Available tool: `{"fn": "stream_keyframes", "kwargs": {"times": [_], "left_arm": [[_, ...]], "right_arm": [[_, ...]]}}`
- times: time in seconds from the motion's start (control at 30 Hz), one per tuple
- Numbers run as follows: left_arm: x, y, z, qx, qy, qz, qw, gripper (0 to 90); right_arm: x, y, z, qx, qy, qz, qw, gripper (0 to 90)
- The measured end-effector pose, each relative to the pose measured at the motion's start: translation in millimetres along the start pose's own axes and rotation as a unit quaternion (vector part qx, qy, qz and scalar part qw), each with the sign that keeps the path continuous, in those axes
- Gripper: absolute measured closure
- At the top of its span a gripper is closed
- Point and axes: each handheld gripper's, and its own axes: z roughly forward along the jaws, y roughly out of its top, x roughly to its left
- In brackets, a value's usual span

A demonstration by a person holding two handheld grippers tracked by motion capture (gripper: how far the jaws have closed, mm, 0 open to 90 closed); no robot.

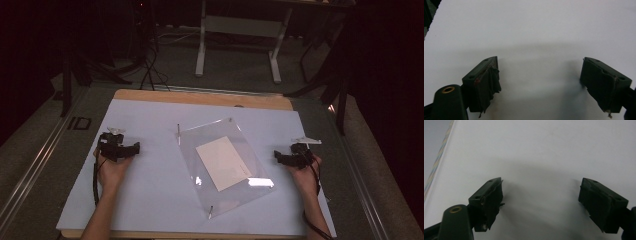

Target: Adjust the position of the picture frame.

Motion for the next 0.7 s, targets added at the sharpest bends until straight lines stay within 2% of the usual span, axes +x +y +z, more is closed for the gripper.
{"fn": "stream_keyframes", "kwargs": {"times": [0.1,0.27,0.37,0.57,0.7], "left_arm": [[2.0,-0.9,-1.7,-0.004,0.003,-0.005,1.0000,22.3],[2.0,-1.6,-2.7,-0.007,0.003,-0.005,1.0000,26.0],[-0.8,-1.1,-5.4,-0.007,-0.003,0.006,1.0000,33.9],[-11.0,1.5,-10.3,-0.022,-0.027,0.033,0.9989,40.6],[-18.7,4.7,-17.3,-0.043,-0.053,0.044,0.9967,42.7]], "right_arm": [[0.5,-0.3,-0.6,-0.001,0.001,-0.004,1.0000,20.5],[0.8,-0.5,-1.0,-0.001,0.002,-0.005,1.0000,20.7],[0.9,-1.1,-1.9,-0.001,0.003,-0.007,1.0000,21.6],[3.0,-2.2,-4.2,-0.008,0.016,-0.020,0.9996,32.2],[3.4,-2.9,-5.9,-0.010,0.021,-0.023,0.9995,37.8]]}}
